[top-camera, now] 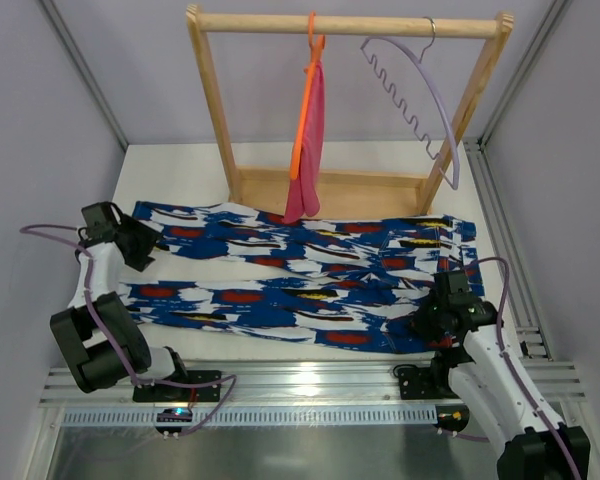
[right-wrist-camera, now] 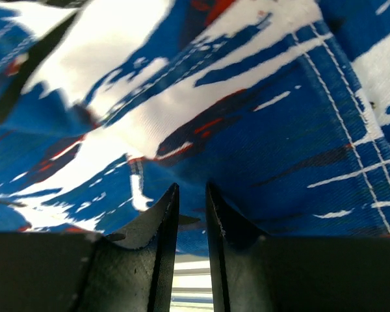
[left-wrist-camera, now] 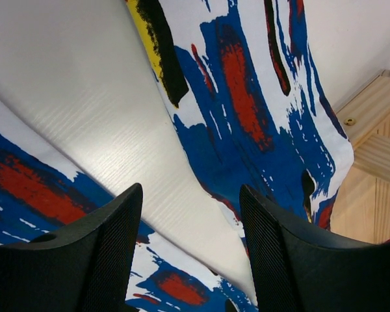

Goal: Place the trousers on the hanger
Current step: Fold the trousers

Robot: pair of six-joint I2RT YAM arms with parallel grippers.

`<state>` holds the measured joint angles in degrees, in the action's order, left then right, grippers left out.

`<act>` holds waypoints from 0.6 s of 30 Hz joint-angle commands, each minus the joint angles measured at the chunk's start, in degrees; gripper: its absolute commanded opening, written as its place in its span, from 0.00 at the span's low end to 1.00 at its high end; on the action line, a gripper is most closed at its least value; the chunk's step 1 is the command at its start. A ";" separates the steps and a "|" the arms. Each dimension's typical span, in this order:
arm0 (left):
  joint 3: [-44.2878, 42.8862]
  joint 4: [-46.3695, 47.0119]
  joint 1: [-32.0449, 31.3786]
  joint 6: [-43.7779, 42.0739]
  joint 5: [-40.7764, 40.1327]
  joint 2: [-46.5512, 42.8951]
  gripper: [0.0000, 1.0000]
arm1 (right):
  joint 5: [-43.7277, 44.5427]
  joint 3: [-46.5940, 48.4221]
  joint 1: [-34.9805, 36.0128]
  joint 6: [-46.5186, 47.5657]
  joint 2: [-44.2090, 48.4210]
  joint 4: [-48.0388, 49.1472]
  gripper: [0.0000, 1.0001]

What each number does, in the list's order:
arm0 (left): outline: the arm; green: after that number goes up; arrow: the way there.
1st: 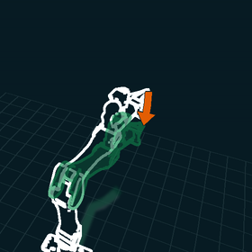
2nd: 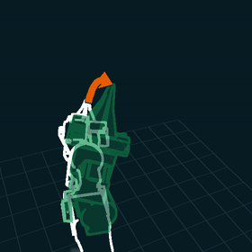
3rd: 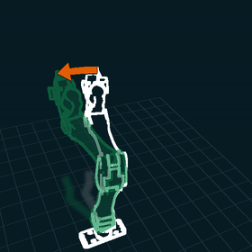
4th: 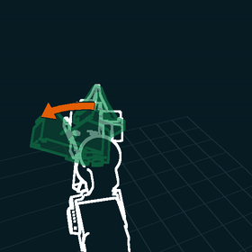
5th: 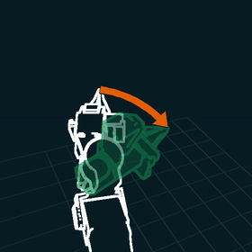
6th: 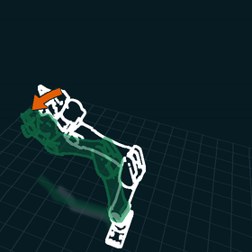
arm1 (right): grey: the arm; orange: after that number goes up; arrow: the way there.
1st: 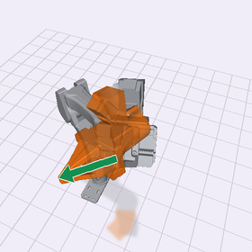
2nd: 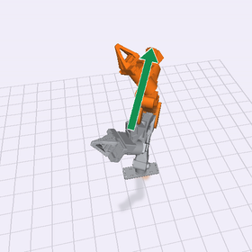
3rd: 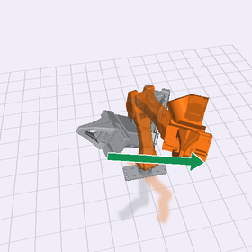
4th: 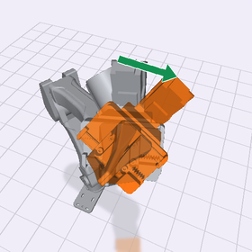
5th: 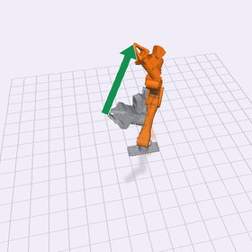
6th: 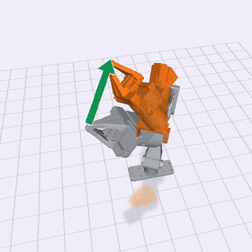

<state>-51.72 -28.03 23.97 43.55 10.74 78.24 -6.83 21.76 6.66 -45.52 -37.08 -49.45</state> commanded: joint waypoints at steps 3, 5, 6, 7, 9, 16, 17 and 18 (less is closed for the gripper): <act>1.63 4.48 -0.32 2.24 3.32 1.12 0.62 | 4.88 0.21 0.20 -3.52 -8.95 7.61 0.26; 1.45 4.83 -0.50 2.33 3.58 1.57 0.62 | 5.42 1.61 0.20 -3.97 -11.95 7.70 0.26; 1.45 5.18 -0.41 2.42 3.93 1.65 0.62 | 5.34 2.14 0.11 -3.88 -13.35 7.62 0.26; 1.45 5.70 -0.41 2.33 4.28 1.66 0.62 | 5.60 3.80 0.20 -3.53 -13.28 7.09 0.26; 0.58 5.71 -0.50 2.33 4.46 1.57 0.63 | 6.56 5.91 0.20 -2.91 -10.75 4.81 0.27; -4.96 2.90 -0.85 1.89 2.71 1.04 0.64 | 21.40 19.43 -0.32 -1.32 -9.75 -0.38 0.50; -6.10 2.46 -1.02 2.06 2.44 1.82 0.64 | 25.07 20.85 -0.94 -2.20 -10.72 -0.47 0.51; -7.33 1.06 -1.20 2.07 2.53 2.44 0.64 | 26.42 22.35 -1.73 -2.82 -11.69 -0.38 0.53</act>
<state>-54.43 -26.35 23.42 45.17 13.26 79.96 8.69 39.13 6.26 -47.24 -46.92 -48.66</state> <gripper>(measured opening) 0.643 0.516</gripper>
